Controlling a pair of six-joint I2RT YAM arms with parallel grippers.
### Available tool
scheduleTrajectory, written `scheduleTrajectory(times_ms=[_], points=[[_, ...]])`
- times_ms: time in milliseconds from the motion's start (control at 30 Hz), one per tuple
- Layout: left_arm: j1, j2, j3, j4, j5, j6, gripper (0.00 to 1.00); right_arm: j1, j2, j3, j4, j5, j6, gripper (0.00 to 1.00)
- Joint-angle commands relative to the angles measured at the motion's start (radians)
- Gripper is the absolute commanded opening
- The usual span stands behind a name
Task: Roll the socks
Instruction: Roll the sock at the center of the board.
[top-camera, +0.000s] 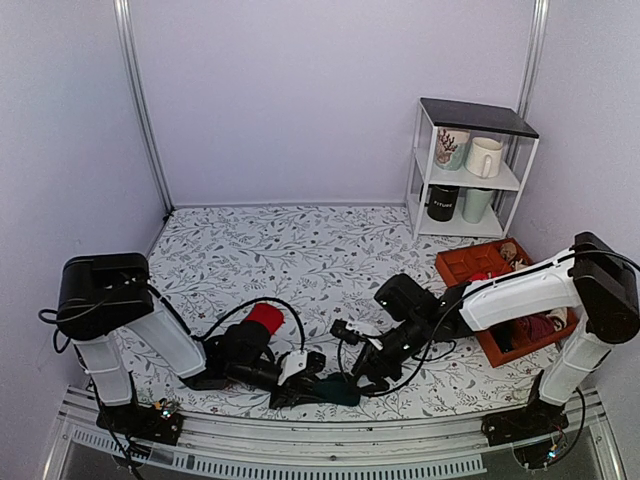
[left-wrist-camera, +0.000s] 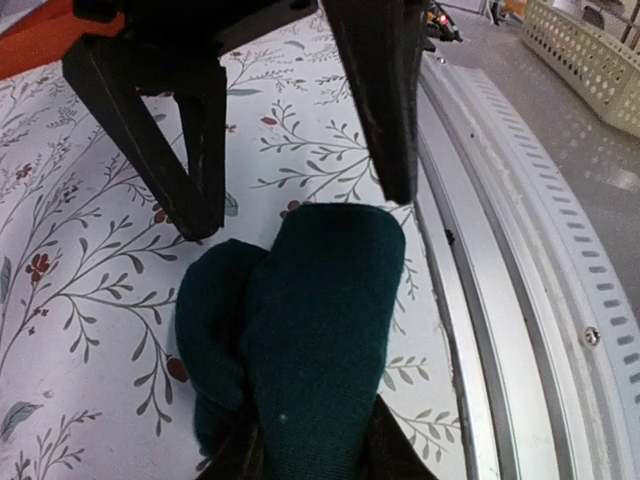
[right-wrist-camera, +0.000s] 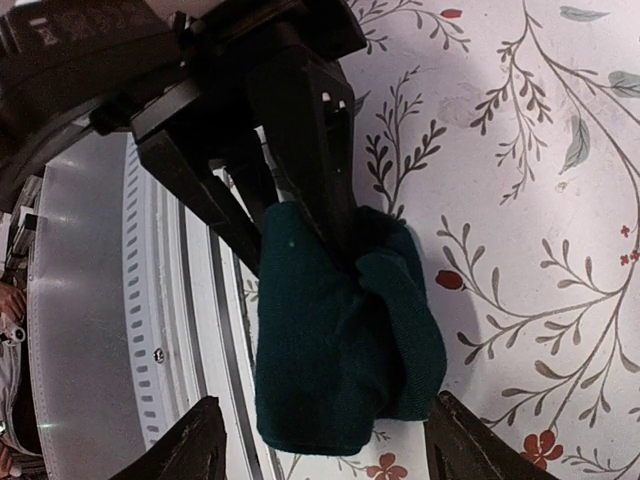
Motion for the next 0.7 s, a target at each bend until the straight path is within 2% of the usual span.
scheduleTrajectory(times_ms=[0,233,400,667], points=[[0.018,0.066,0.012,-0.211,0.082,-0.092,0.24,-0.007,0.017,0.011,0.046,0.031,-0.025,0.69],[0.036,0.086,-0.002,-0.216,0.131,-0.262,0.18,-0.008,-0.178,-0.126,0.181,0.104,-0.018,0.68],[0.039,0.131,-0.014,-0.207,0.134,-0.355,0.15,0.004,-0.167,-0.139,0.188,0.147,-0.022,0.66],[0.04,0.253,0.001,-0.206,0.184,-0.444,0.13,0.014,-0.085,-0.085,0.158,0.117,-0.073,0.69]])
